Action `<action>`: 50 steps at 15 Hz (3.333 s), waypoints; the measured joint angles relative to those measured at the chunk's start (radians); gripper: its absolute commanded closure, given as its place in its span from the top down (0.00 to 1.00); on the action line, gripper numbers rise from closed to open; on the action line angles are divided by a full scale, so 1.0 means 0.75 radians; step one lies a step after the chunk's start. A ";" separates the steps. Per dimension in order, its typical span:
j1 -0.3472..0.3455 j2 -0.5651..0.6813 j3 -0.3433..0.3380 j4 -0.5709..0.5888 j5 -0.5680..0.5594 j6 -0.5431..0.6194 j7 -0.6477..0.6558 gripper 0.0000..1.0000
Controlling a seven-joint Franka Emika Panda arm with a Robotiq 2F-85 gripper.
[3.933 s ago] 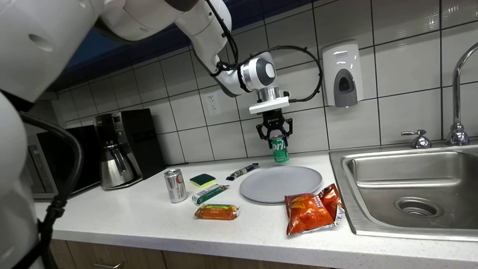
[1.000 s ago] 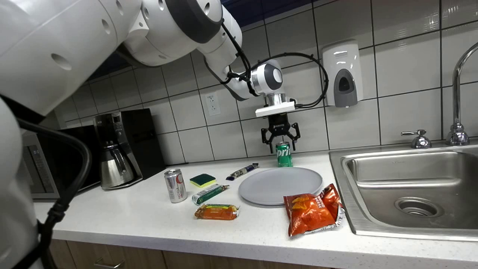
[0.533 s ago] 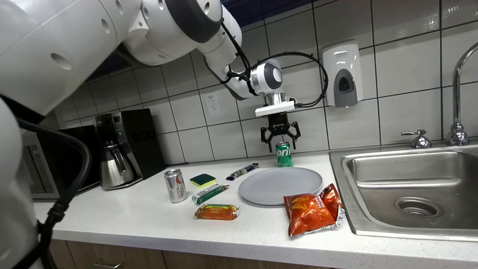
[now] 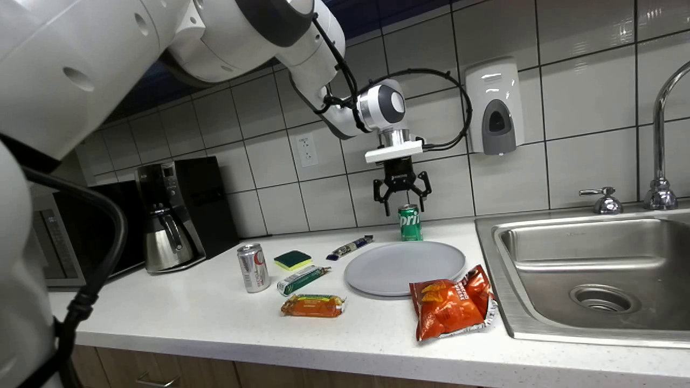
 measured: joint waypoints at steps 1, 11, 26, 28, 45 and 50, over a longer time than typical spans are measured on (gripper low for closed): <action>0.000 -0.014 0.000 -0.018 0.000 0.000 0.000 1.00; 0.001 -0.160 0.030 -0.215 0.058 0.001 0.004 1.00; 0.029 -0.196 0.051 -0.285 0.083 0.002 0.027 1.00; 0.029 -0.197 0.051 -0.287 0.083 0.002 0.027 1.00; 0.150 -0.138 0.051 -0.280 0.056 0.040 0.155 1.00; 0.204 -0.110 0.049 -0.279 0.035 0.134 0.283 1.00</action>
